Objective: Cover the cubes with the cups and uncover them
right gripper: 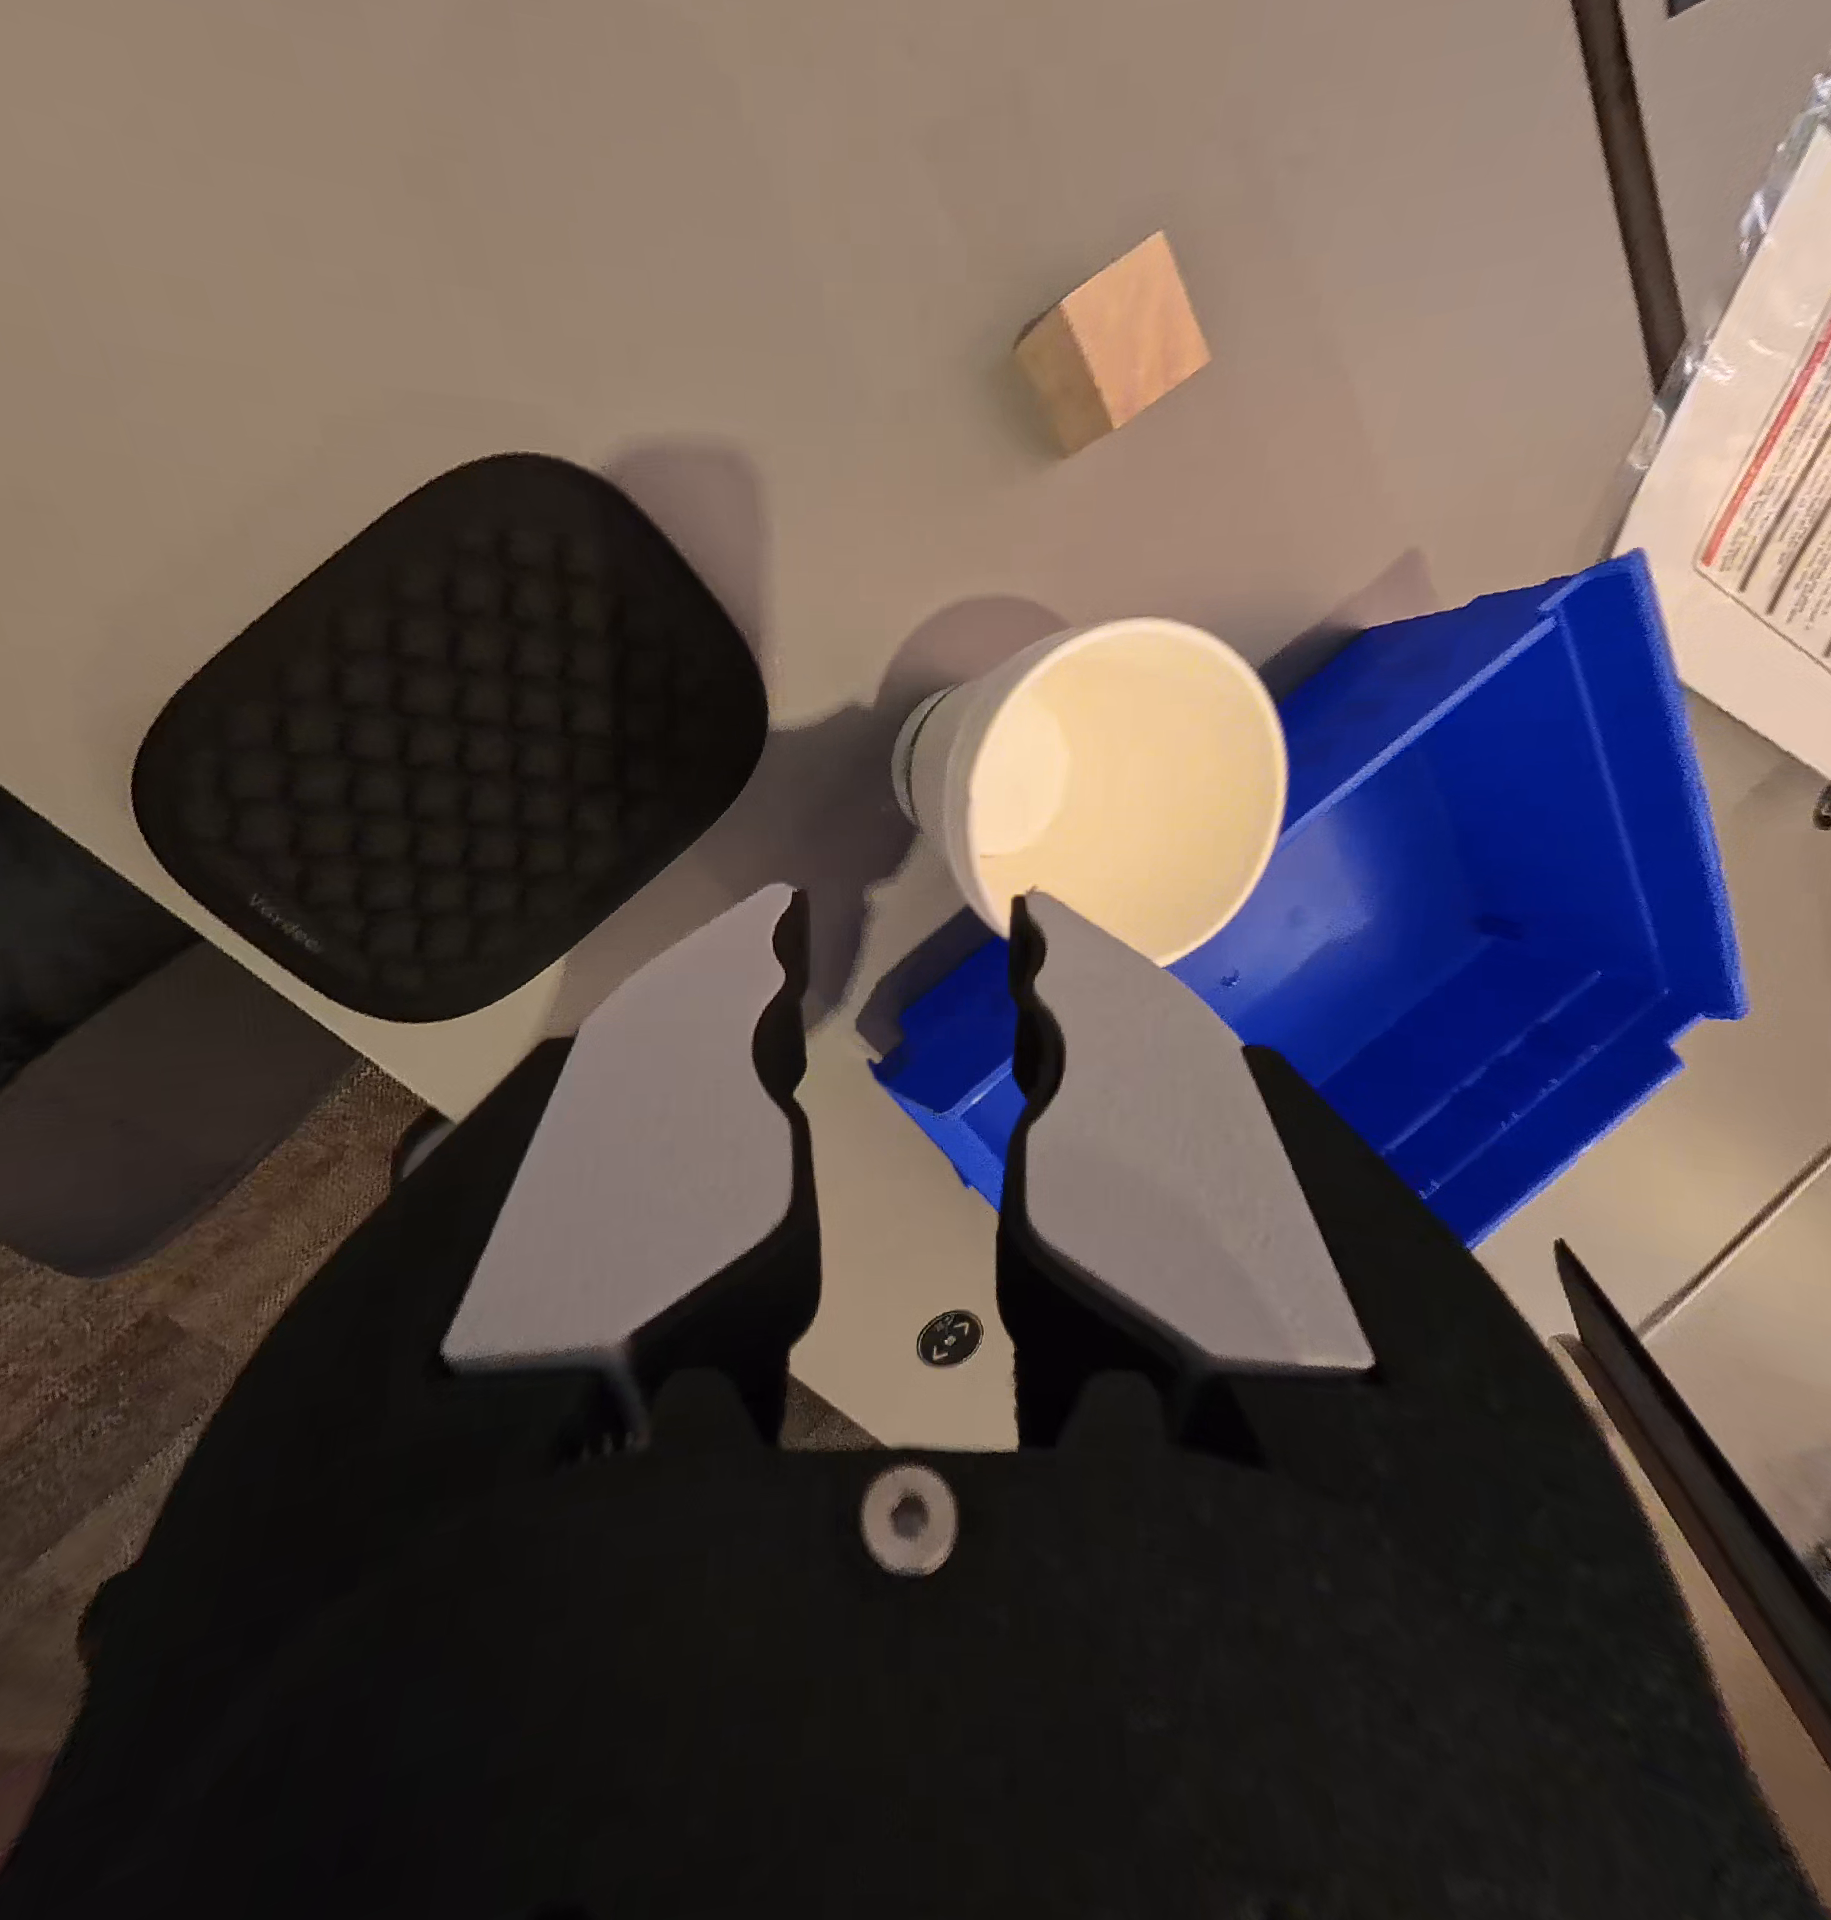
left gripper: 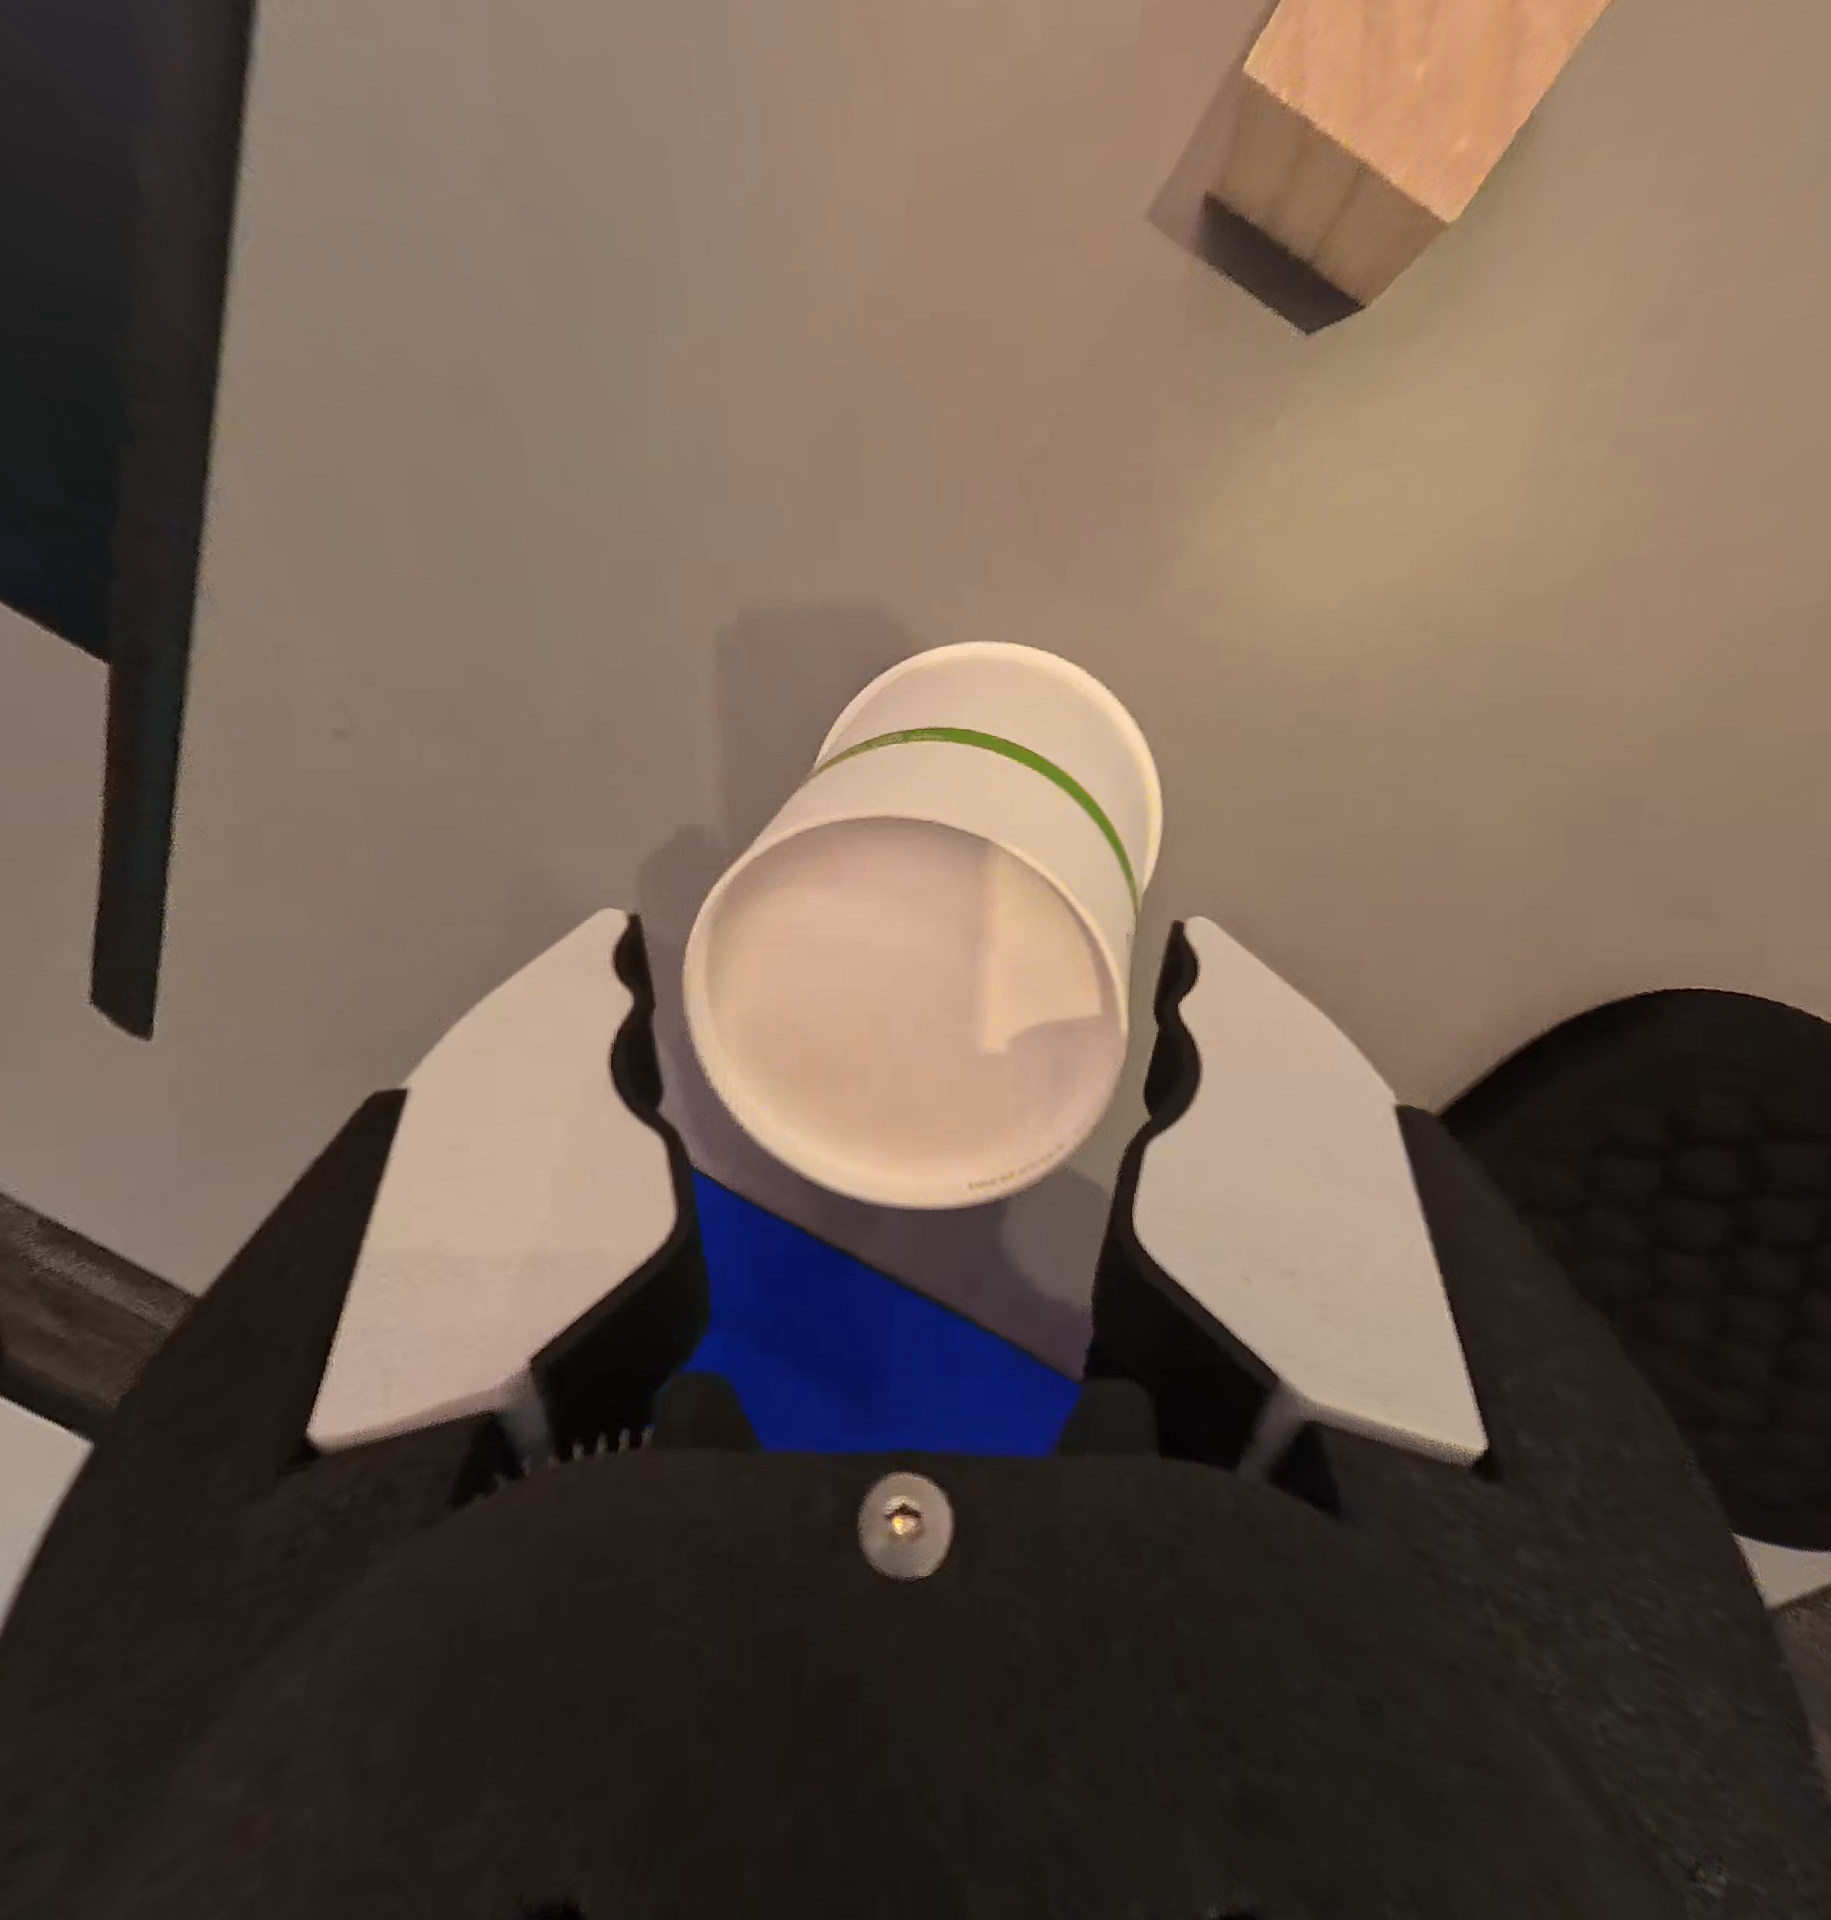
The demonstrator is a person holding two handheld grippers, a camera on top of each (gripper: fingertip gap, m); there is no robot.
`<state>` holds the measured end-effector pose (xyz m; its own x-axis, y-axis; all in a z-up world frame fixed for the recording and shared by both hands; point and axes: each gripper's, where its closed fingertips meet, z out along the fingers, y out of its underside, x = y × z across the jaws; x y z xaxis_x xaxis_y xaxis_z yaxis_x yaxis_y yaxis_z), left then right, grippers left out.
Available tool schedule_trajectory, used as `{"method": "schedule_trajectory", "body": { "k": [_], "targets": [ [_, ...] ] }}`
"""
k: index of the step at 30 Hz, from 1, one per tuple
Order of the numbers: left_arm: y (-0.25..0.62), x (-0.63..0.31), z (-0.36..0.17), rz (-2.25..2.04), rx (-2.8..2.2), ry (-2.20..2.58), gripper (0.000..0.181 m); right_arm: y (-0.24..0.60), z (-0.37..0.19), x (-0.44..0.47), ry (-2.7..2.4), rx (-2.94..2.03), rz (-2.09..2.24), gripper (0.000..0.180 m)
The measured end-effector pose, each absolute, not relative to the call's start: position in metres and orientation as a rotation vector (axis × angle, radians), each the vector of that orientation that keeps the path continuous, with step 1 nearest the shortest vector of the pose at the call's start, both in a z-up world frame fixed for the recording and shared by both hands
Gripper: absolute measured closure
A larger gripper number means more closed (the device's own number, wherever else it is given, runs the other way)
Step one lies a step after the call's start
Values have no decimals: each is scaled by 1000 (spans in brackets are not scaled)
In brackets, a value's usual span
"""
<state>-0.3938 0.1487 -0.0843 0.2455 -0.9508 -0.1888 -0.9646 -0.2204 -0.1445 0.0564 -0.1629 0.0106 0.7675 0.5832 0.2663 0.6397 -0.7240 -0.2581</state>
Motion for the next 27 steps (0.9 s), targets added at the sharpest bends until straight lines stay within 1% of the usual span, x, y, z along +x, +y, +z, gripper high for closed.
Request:
{"method": "schedule_trajectory", "body": {
  "k": [2, 6, 8, 11, 13, 15, 17, 19, 20, 24, 25, 26, 27],
  "targets": [
    [150, -393, -87, 69, -2280, 1799, 97, -168, 7, 53, -968, -2621, -254, 145],
    [150, -387, -69, -1, -2239, 1775, 97, -167, 14, 42, -978, -2549, -273, 147],
    [149, -384, -43, -52, -2204, 1739, 97, -161, 27, 35, -948, -2481, -301, 147],
    [133, -363, 17, -198, -2053, 1687, 97, -143, 56, 6, -888, -2283, -295, 147],
    [108, -333, 62, -348, -1879, 1657, 97, -130, 76, -34, -863, -2098, -166, 146],
    [73, -298, 104, -505, -1686, 1637, 98, -120, 93, -82, -831, -1906, 61, 145],
    [32, -263, 135, -661, -1504, 1632, 98, -112, 103, -122, -775, -1769, 308, 139],
    [-3, -235, 153, -747, -1362, 1638, 98, -97, 103, -140, -692, -1725, 451, 126],
    [-16, -223, 159, -761, -1303, 1642, 98, -92, 102, -146, -670, -1705, 508, 122],
    [-60, -187, 169, -892, -1162, 1680, 98, -96, 121, -164, -622, -1535, 710, 119],
    [-67, -181, 169, -928, -1145, 1690, 98, -99, 127, -164, -612, -1485, 738, 121],
    [-74, -175, 166, -963, -1134, 1708, 98, -104, 135, -165, -616, -1427, 769, 128],
    [-80, -169, 163, -1001, -1127, 1724, 98, -112, 141, -166, -637, -1364, 810, 148]
  ]
}}
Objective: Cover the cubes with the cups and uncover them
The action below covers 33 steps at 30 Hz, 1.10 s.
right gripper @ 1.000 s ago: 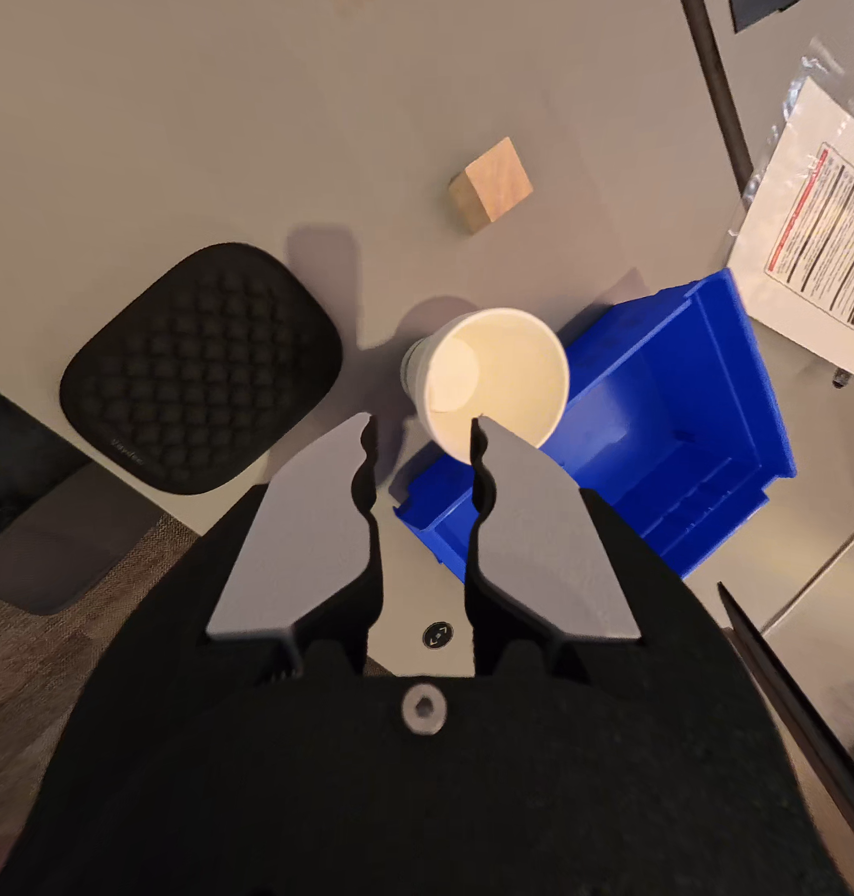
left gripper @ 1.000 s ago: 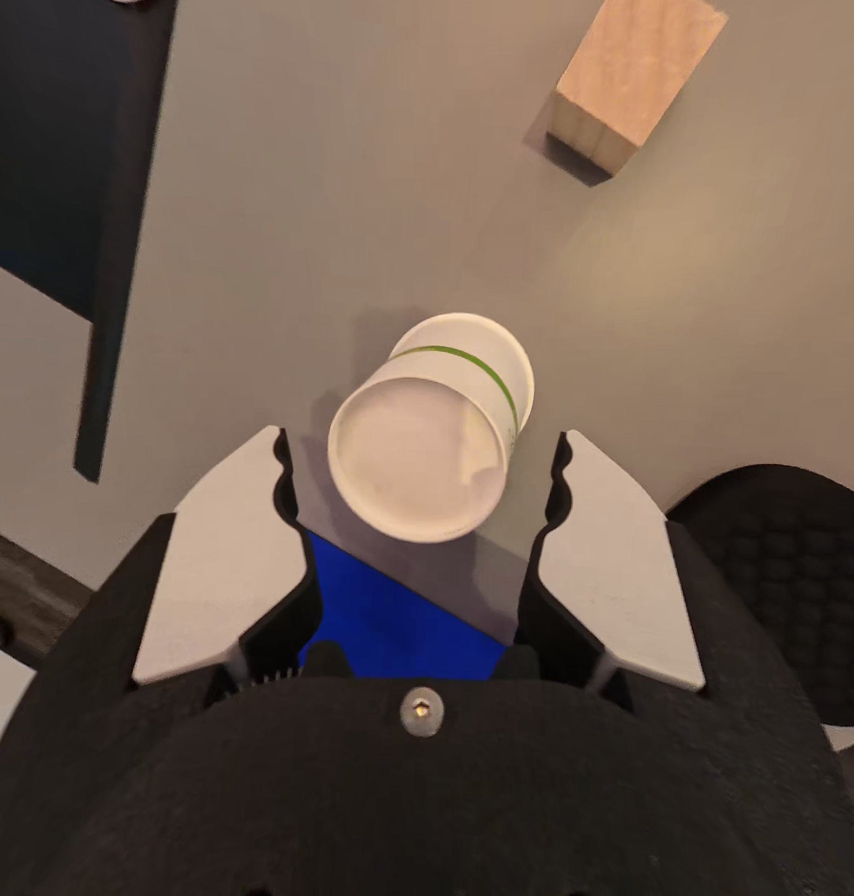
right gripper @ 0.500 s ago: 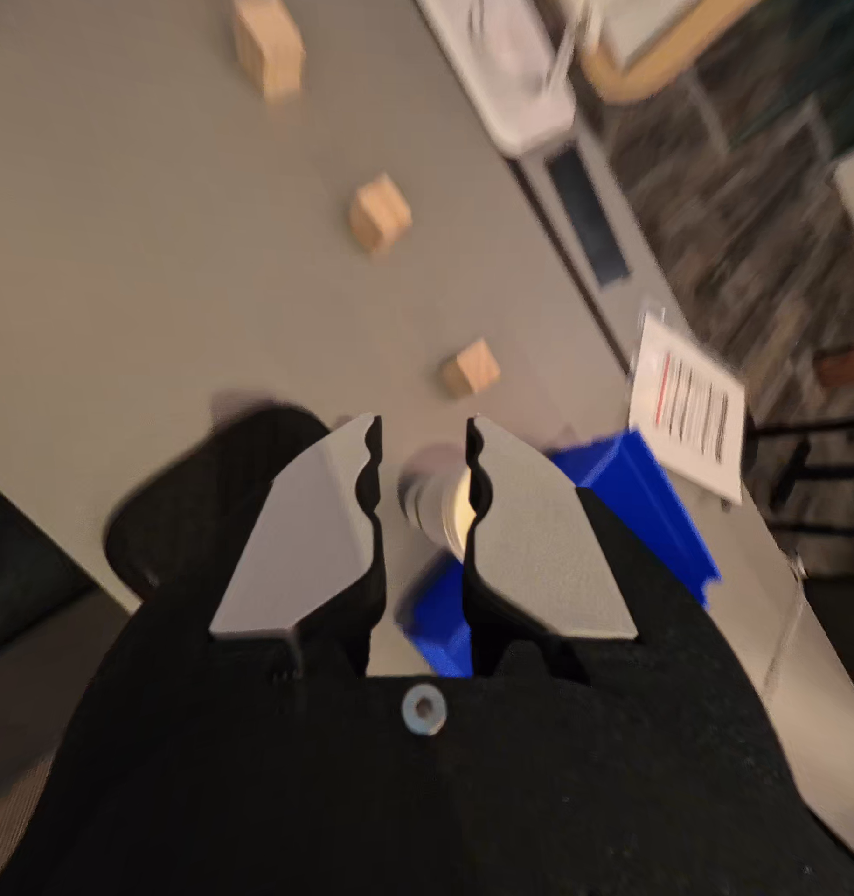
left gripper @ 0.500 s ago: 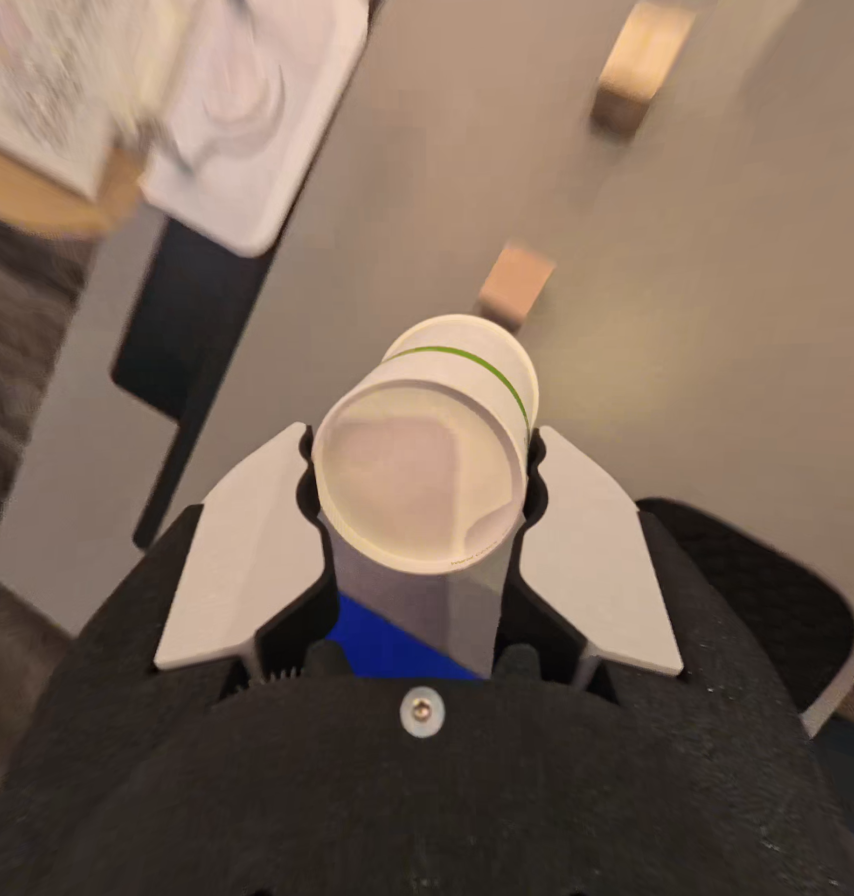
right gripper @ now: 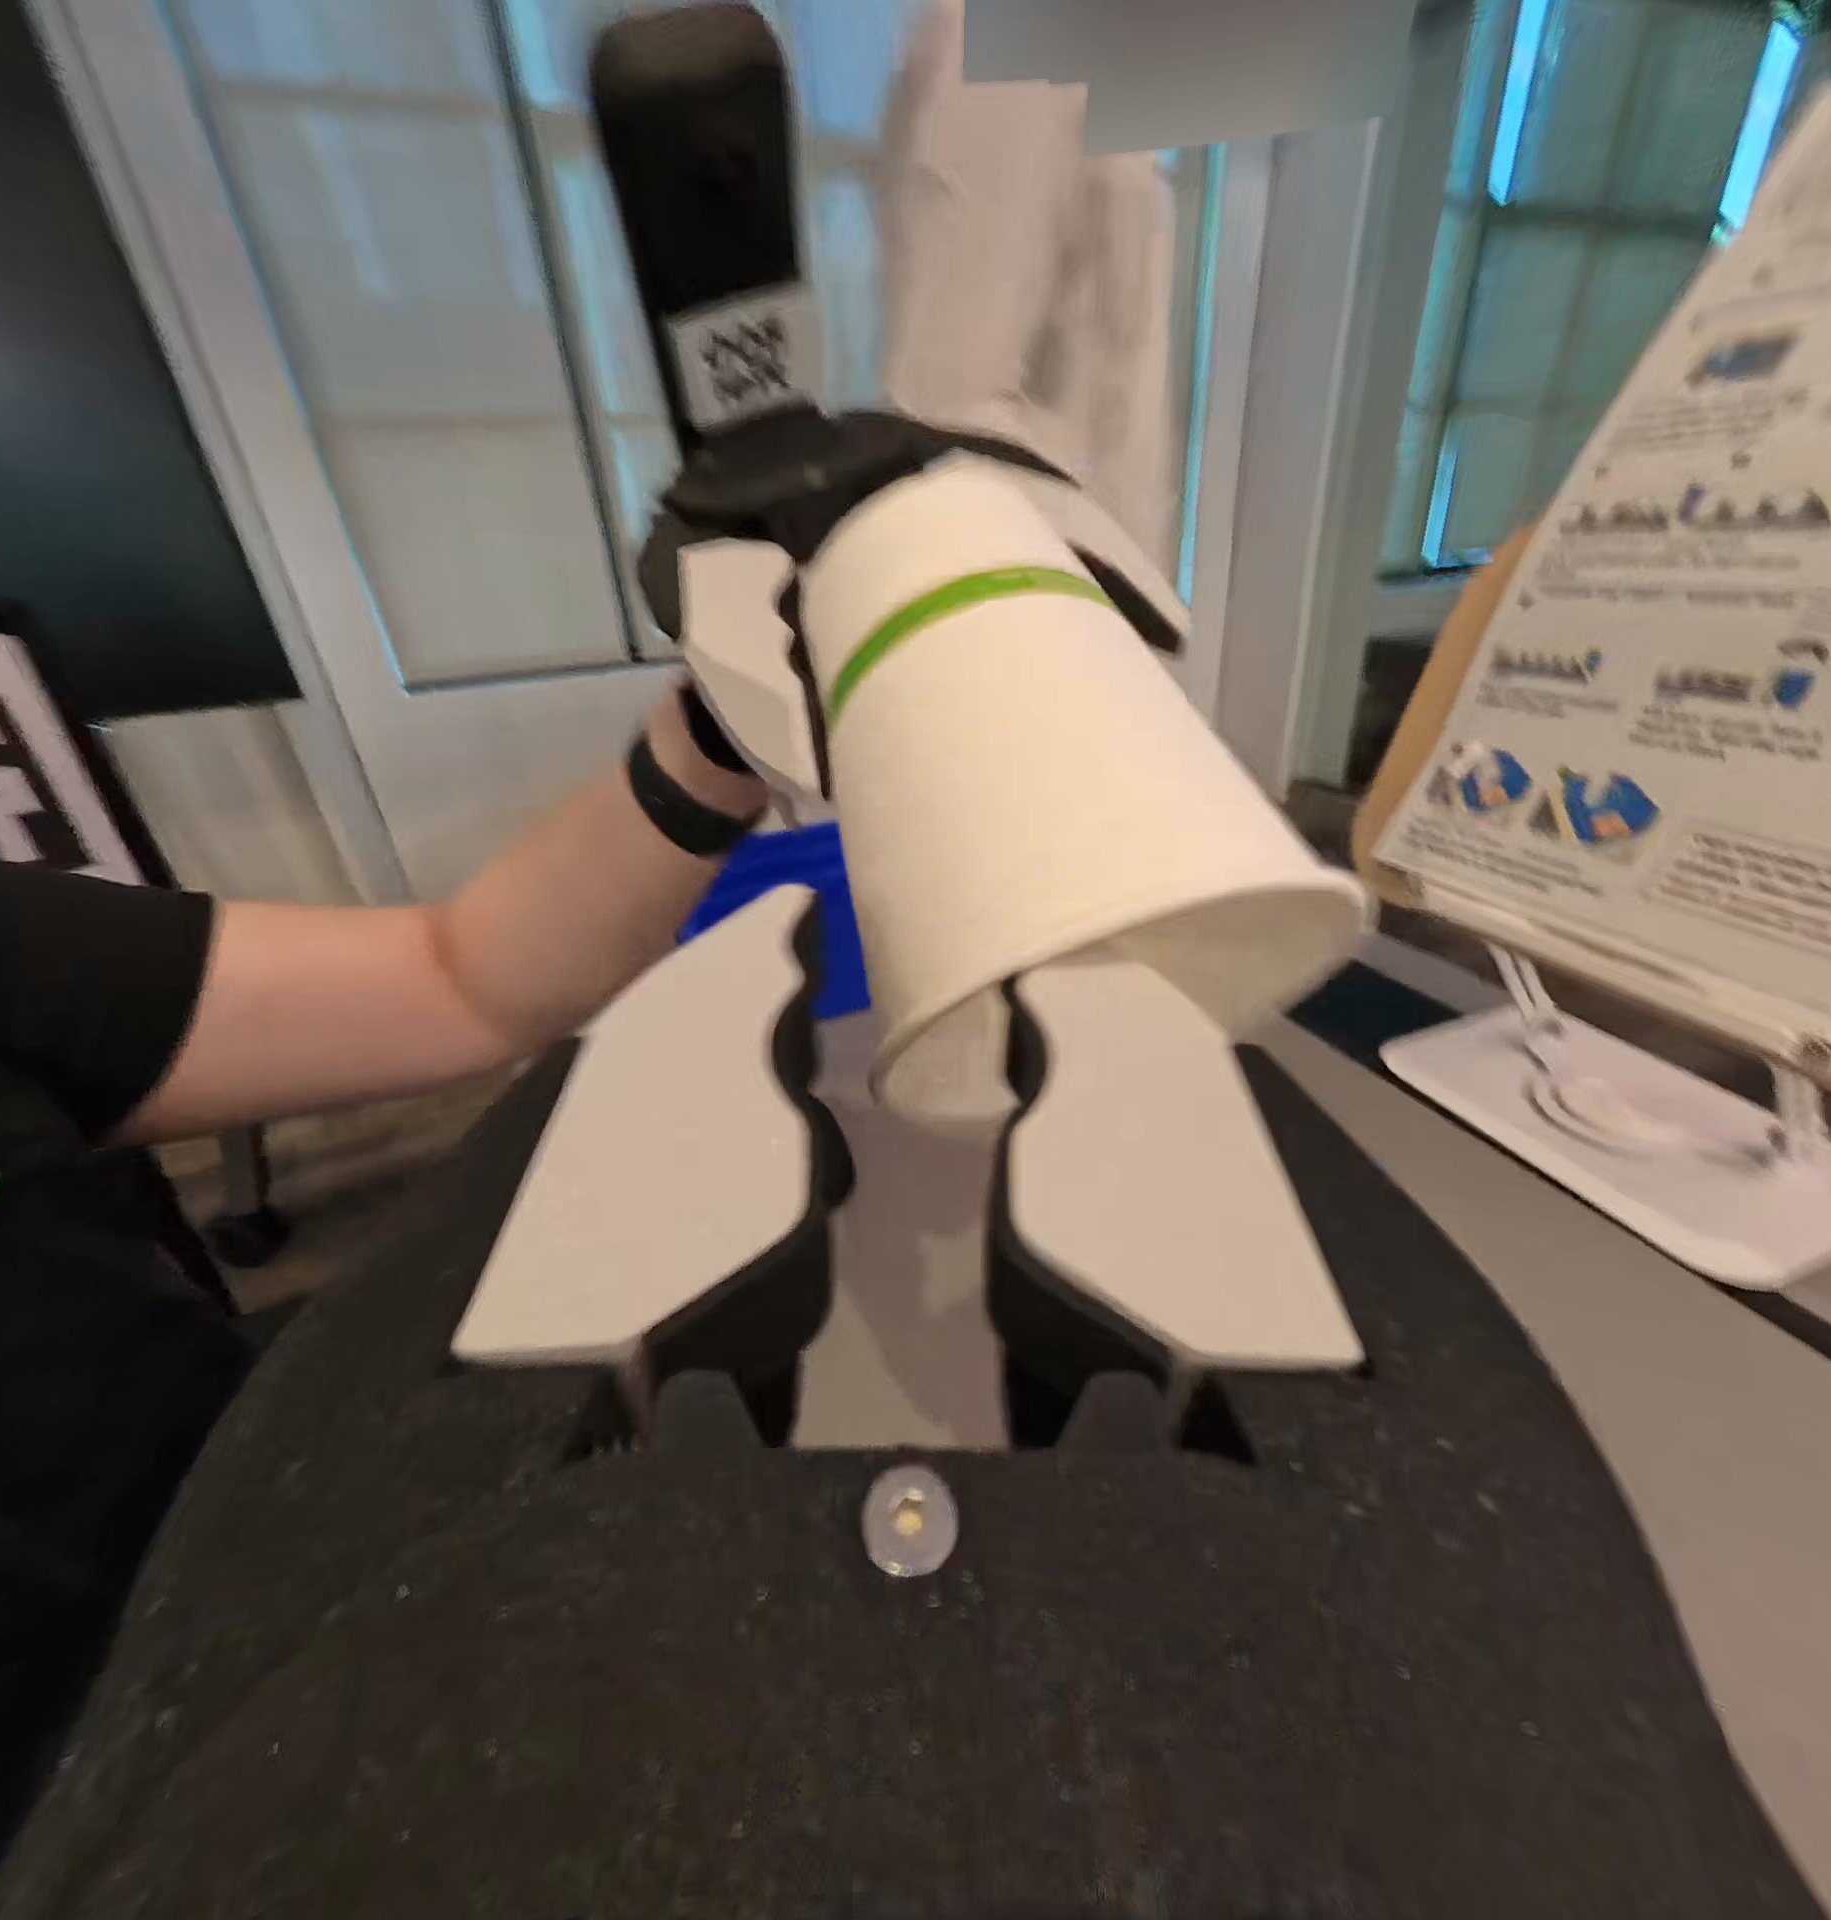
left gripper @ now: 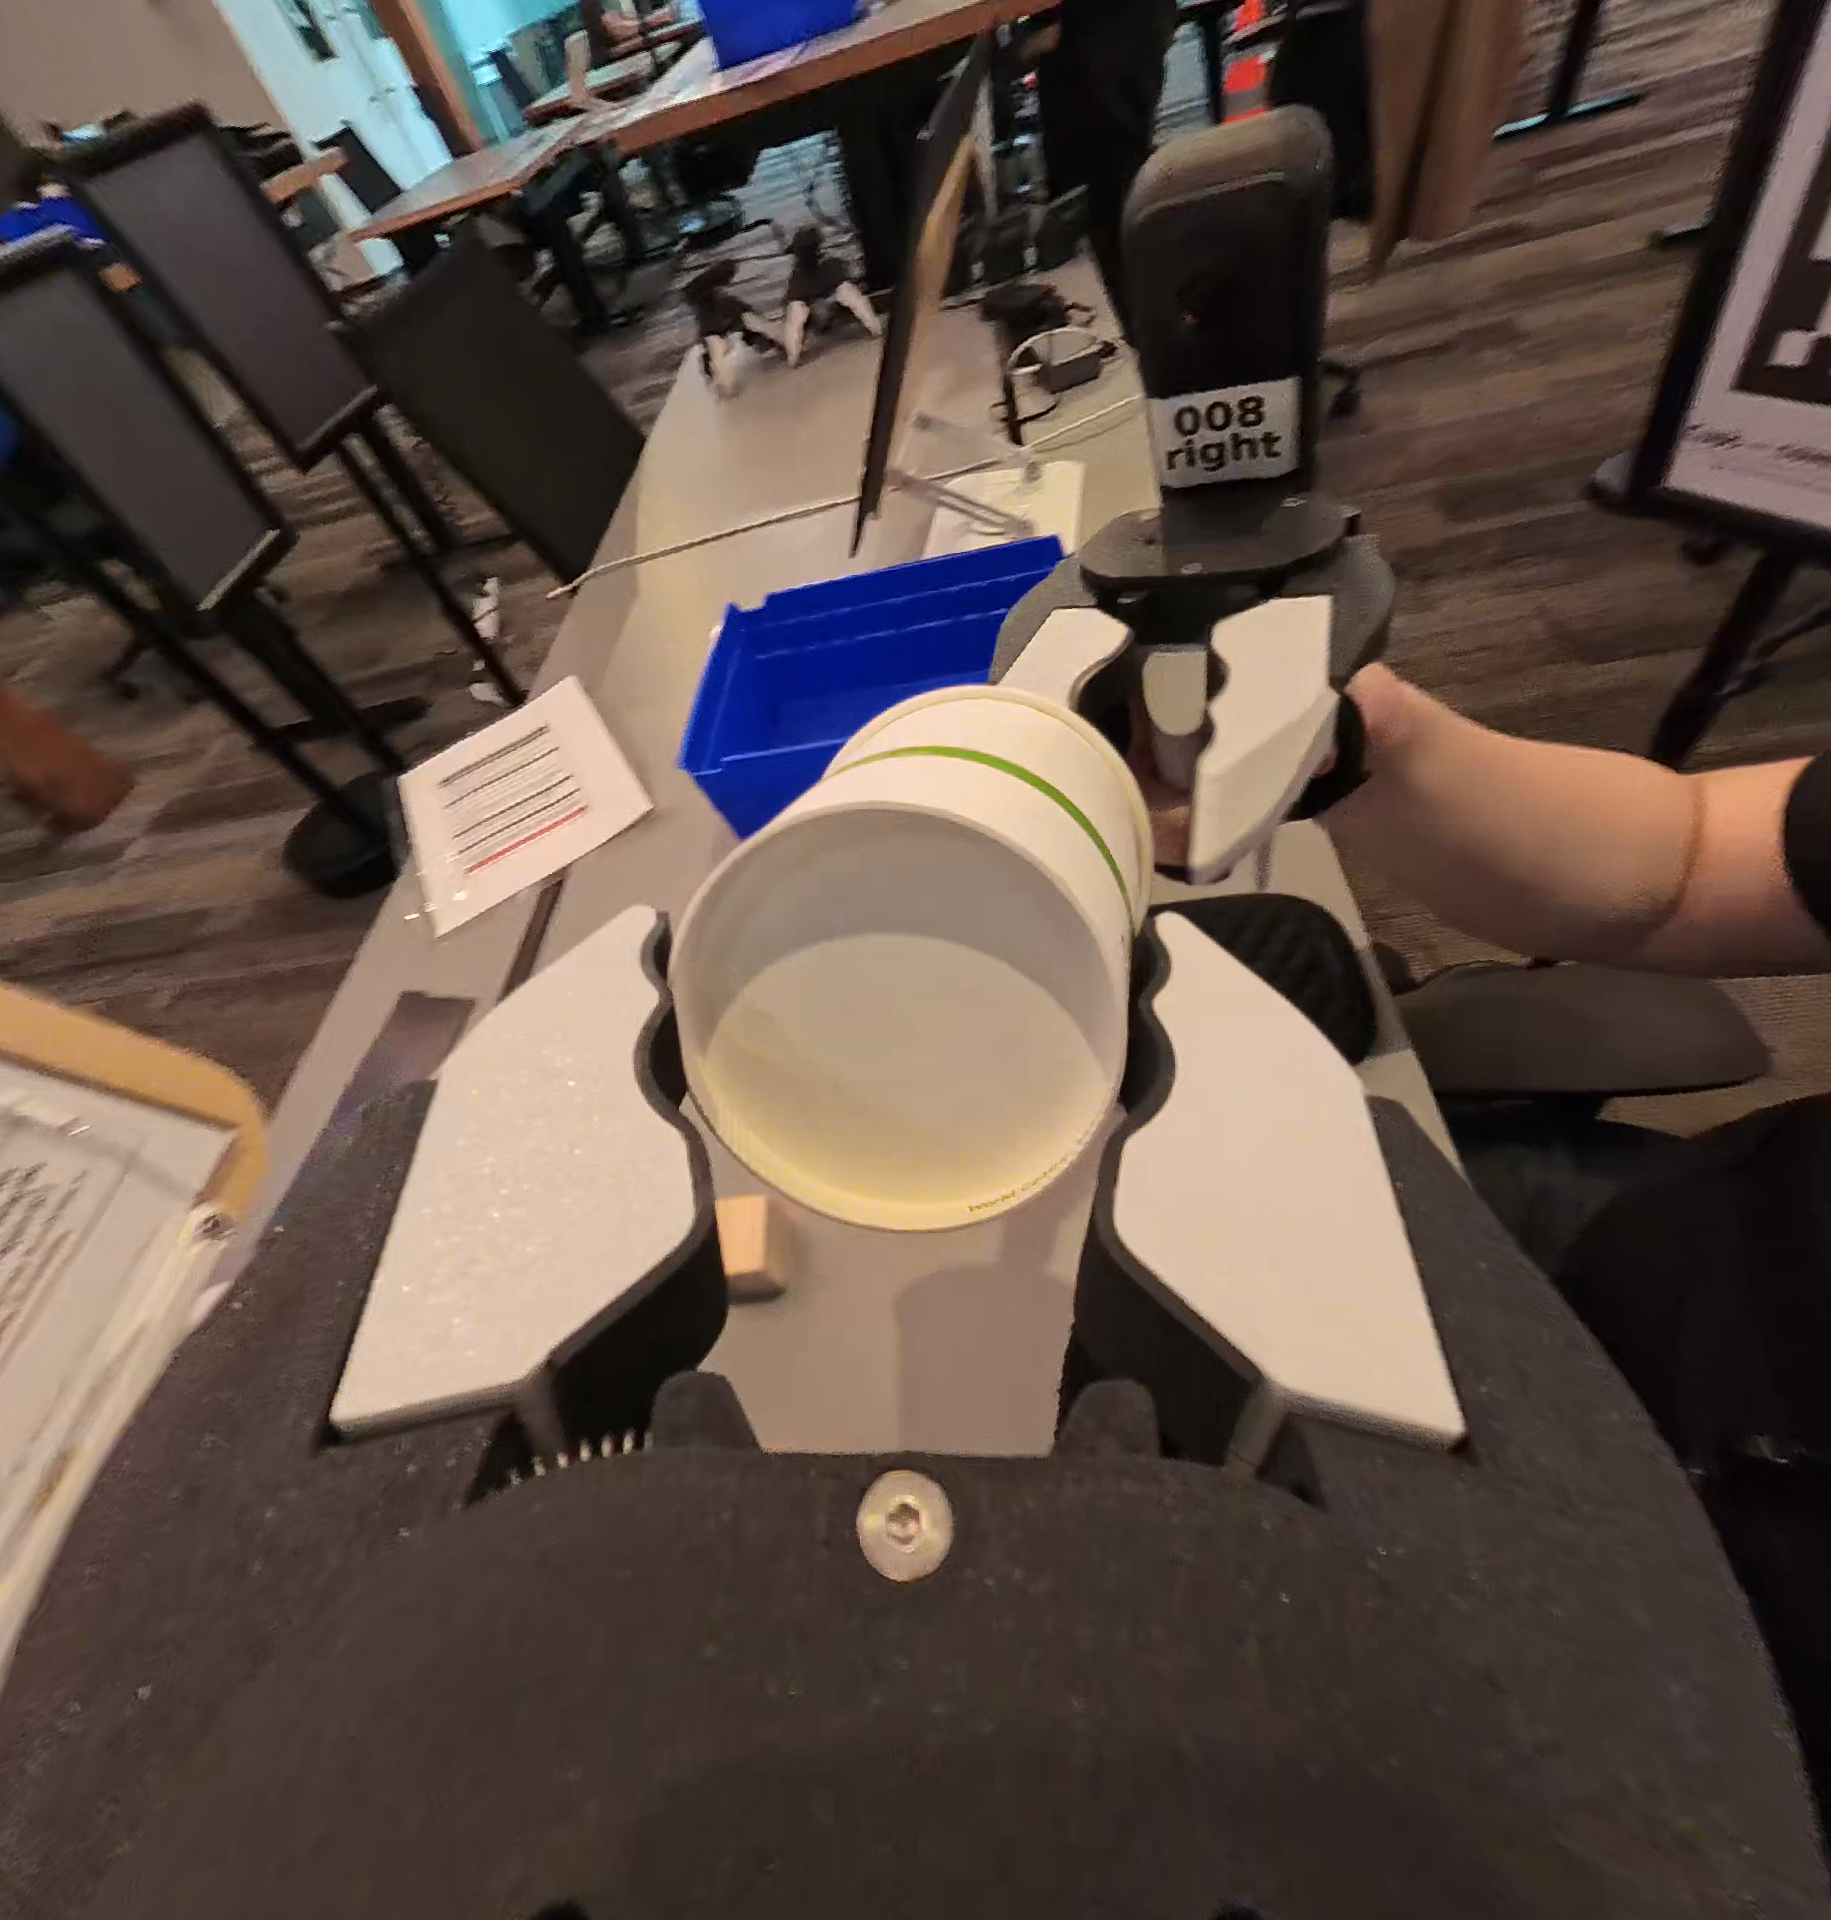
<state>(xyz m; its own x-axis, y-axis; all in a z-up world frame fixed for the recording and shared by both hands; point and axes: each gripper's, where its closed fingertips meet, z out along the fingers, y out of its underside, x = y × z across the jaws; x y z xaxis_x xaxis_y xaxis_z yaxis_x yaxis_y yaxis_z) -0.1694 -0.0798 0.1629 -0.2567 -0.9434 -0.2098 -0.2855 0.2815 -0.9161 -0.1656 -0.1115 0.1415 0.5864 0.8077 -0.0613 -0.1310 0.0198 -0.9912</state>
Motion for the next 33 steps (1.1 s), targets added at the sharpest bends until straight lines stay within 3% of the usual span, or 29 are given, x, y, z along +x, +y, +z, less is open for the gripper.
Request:
{"method": "schedule_trajectory", "body": {
  "k": [1, 2, 6, 12, 17, 26, 28, 33],
  "targets": [
    [-84, -164, 161, -1038, -1120, 1724, 98, -122, 147, -166, -673, -1304, 859, 173],
    [-88, -160, 159, -1077, -1112, 1721, 98, -130, 152, -165, -684, -1258, 913, 179],
    [-88, -163, 151, -1101, -1123, 1700, 90, -144, 160, -128, -645, -1358, 854, 180],
    [-64, -200, 150, -990, -1190, 1661, 95, -140, 120, 29, -751, -2220, -15, 179],
    [-63, -214, 146, -913, -1203, 1678, 95, -152, 65, 77, -879, -2701, -174, 179],
    [-70, -221, 130, -847, -1234, 1729, 96, -146, -17, 84, -1010, -2953, -193, 179],
    [-70, -223, 127, -843, -1244, 1733, 95, -144, -22, 85, -1009, -2935, -197, 174],
    [-72, -235, 123, -830, -1250, 1732, 95, -143, 15, 78, -748, -2601, -306, 138]
  ]
}}
